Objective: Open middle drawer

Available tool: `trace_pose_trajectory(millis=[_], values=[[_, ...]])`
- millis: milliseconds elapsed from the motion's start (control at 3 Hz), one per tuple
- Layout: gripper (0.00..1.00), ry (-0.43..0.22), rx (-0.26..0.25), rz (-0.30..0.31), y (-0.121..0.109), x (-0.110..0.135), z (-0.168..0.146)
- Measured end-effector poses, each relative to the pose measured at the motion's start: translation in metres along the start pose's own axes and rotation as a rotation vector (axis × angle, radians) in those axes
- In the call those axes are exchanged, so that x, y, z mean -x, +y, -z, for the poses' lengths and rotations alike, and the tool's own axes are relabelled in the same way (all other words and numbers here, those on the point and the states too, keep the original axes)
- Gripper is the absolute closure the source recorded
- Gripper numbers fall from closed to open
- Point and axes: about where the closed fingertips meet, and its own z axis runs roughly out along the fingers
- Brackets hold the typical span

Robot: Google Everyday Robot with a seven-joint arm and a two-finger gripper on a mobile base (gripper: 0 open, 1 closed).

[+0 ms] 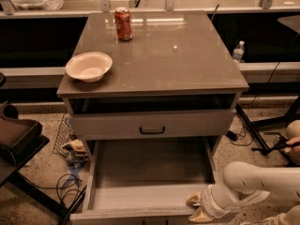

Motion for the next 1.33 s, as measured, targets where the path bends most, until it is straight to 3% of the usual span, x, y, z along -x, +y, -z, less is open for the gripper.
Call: trace_pose_trajectory(millis=[667,1333], values=[[1.0,0.069,-0.013,0.023,-0.016,0.013,0.019],[1.0,0.137,-0.073,0.049,-0.026,0.032,0.061]])
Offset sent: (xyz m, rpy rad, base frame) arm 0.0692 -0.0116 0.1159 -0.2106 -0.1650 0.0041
